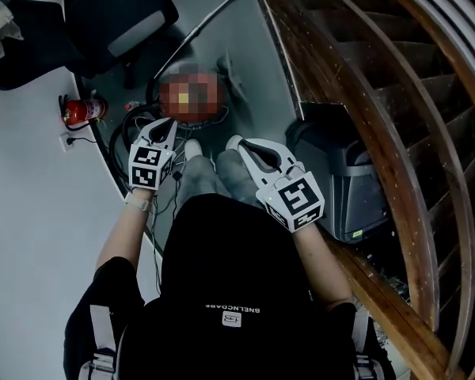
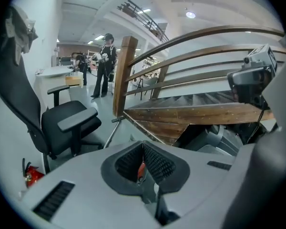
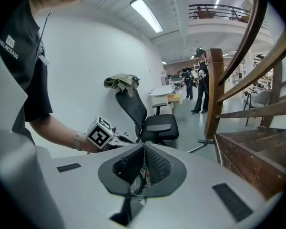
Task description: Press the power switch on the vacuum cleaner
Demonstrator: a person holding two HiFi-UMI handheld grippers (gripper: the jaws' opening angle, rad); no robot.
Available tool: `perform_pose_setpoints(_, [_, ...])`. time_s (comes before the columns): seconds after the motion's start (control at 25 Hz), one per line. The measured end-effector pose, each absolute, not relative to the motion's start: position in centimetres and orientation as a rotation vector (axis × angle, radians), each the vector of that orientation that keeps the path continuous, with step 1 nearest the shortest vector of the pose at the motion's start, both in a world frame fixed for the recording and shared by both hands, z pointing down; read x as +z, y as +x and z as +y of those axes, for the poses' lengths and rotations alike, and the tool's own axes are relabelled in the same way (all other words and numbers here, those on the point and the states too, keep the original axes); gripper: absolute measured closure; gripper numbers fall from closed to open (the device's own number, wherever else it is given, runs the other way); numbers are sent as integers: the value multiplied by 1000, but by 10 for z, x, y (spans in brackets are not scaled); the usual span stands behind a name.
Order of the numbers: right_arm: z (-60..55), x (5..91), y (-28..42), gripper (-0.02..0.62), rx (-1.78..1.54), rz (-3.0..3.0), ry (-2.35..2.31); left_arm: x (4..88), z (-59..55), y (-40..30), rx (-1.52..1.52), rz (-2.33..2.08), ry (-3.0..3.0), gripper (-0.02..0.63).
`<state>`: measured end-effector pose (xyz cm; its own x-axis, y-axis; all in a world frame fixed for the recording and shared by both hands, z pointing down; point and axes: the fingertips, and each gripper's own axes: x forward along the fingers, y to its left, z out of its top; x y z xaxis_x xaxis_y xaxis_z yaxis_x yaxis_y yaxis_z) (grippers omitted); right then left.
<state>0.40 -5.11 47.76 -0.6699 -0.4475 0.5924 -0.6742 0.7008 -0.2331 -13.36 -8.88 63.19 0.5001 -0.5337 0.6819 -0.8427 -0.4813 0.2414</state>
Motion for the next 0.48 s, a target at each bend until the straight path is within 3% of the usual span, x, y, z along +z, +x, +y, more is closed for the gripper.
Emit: perform_pose_setpoints(0.48, [-59,525,-3,569,676,-2337,829,784,-127,-161,863,-1150,2006,591])
